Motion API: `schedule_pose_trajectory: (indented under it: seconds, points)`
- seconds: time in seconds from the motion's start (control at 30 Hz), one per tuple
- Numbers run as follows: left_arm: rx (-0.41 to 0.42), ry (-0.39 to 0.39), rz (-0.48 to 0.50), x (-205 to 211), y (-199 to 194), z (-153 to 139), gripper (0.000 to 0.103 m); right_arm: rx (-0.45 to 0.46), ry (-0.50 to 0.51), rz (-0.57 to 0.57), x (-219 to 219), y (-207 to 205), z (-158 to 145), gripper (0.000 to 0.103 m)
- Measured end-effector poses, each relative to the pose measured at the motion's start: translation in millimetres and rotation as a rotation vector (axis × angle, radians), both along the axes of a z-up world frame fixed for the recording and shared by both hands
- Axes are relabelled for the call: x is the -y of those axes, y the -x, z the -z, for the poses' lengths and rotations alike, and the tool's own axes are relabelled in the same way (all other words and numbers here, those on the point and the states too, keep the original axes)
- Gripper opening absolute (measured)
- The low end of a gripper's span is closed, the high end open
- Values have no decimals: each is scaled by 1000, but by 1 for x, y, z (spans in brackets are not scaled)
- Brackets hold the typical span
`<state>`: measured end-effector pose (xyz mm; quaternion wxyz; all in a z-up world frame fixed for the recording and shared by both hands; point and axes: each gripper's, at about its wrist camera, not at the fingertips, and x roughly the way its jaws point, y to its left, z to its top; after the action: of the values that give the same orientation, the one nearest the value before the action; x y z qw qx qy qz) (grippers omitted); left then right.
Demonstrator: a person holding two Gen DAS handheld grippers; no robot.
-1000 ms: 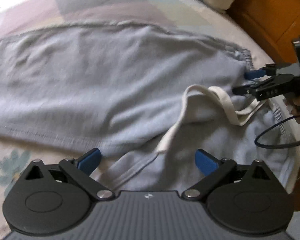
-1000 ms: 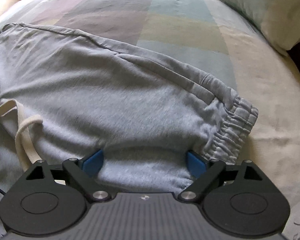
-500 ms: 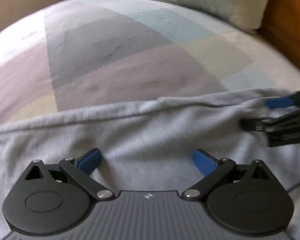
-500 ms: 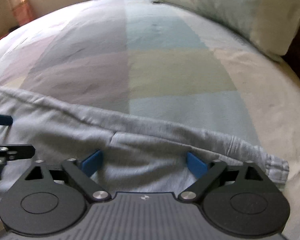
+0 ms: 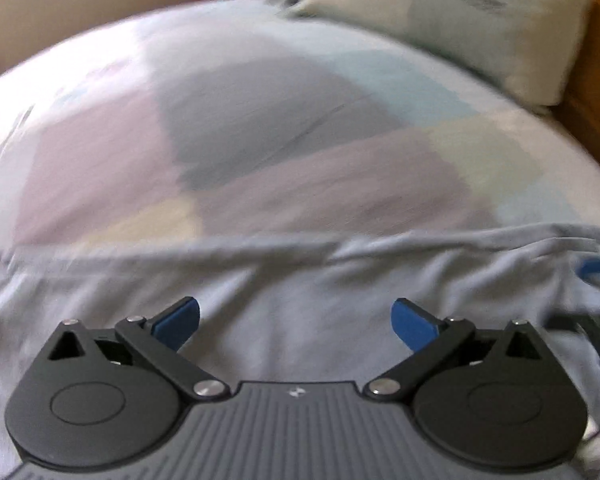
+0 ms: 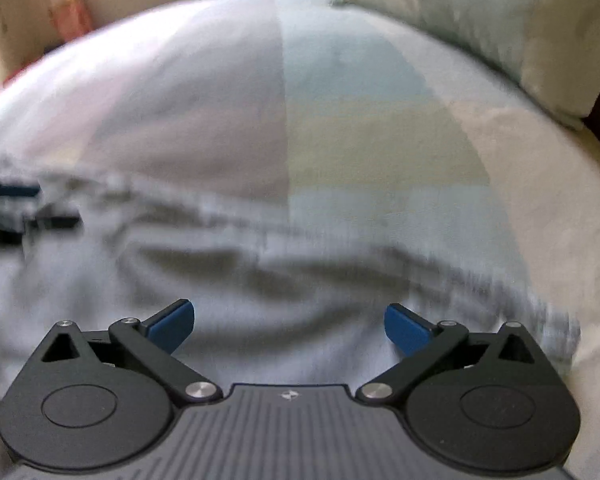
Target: Fold clothes
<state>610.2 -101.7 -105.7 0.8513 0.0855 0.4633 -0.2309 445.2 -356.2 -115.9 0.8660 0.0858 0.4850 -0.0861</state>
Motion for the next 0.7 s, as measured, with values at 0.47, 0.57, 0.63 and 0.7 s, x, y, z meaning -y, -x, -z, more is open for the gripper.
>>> schedule_pose_trajectory:
  seconds: [0.47,0.57,0.63,0.7]
  points:
    - [-37,16,-10,-14,-14,6,102,-47,35,-52,-3,28,7,103]
    - [-37,52,-15,-28,-15,-3,102,-56,42,-59,-4,33,8,103]
    - [-10,67,-46,-46,-17,-6,102,-59,44,-57,-4,31,8,103]
    - [-40,85,-102,-71,-27,-1,102,-62,46,-54,-5,30,7,103]
